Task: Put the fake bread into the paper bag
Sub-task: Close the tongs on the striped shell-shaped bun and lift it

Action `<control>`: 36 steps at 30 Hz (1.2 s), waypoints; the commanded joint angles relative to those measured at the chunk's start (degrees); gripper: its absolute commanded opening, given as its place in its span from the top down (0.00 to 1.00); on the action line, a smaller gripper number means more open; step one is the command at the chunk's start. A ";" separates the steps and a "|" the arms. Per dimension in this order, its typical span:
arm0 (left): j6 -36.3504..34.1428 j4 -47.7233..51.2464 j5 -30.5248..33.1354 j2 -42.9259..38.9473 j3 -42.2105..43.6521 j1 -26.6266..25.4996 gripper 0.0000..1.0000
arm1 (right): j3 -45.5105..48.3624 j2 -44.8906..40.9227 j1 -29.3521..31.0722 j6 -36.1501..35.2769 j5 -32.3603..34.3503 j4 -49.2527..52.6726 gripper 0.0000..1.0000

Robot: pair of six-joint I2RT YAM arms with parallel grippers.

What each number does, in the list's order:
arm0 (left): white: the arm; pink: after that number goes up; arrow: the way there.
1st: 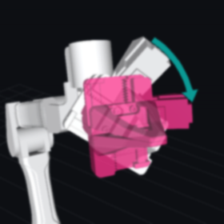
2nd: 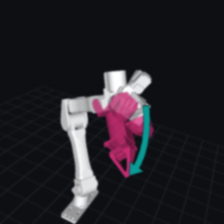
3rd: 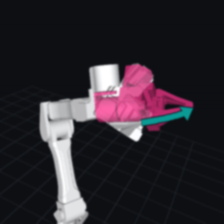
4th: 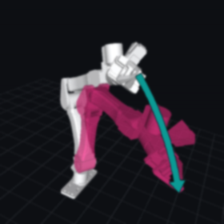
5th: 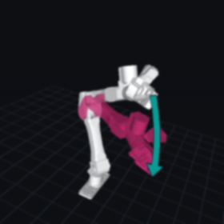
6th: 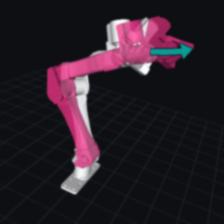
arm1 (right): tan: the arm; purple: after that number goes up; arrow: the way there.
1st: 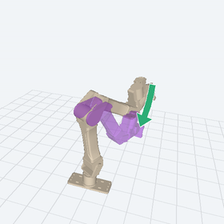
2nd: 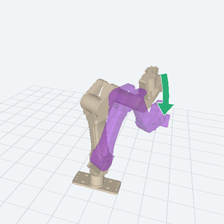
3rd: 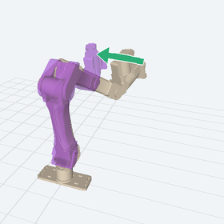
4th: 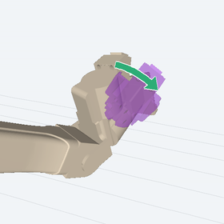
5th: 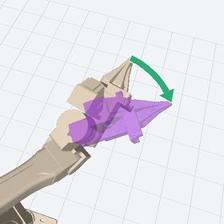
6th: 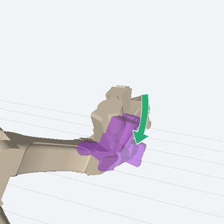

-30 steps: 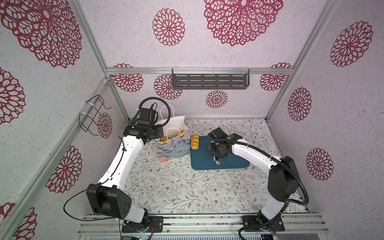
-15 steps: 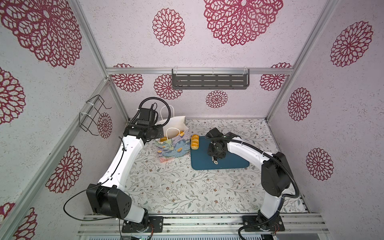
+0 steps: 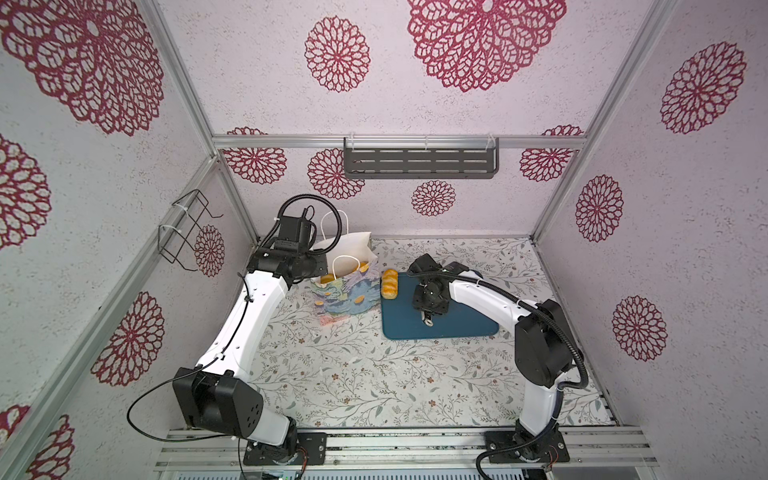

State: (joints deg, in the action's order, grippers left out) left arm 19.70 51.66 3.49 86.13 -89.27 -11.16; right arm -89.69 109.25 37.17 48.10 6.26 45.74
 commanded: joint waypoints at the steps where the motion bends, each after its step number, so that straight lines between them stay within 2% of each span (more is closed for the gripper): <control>1: -0.18 0.56 -0.76 0.07 0.17 -0.79 1.00 | -3.21 0.42 -0.34 -0.22 3.20 3.42 0.57; 6: -0.11 0.63 -0.76 -0.07 0.16 -0.75 1.00 | -5.87 2.82 -0.43 -1.25 4.02 6.21 0.57; 17: -0.17 0.56 -0.45 0.02 0.17 -0.79 1.00 | -5.30 3.42 -0.43 -1.86 3.23 5.42 0.59; 27: -0.19 0.70 -0.50 0.04 0.23 -0.80 1.00 | -3.92 2.51 -0.52 -2.96 2.13 5.05 0.67; 29: -0.19 0.64 -0.41 0.02 0.21 -0.80 1.00 | -3.39 1.92 -0.51 -3.55 1.38 4.60 0.73; 36: -0.16 0.64 -0.50 -0.03 0.19 -0.80 1.00 | 0.20 -1.85 -0.52 -3.71 -0.02 2.14 0.75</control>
State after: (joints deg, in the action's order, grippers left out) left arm 19.70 51.66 3.49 86.13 -89.27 -11.22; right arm -90.15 111.26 36.99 44.95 7.27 47.24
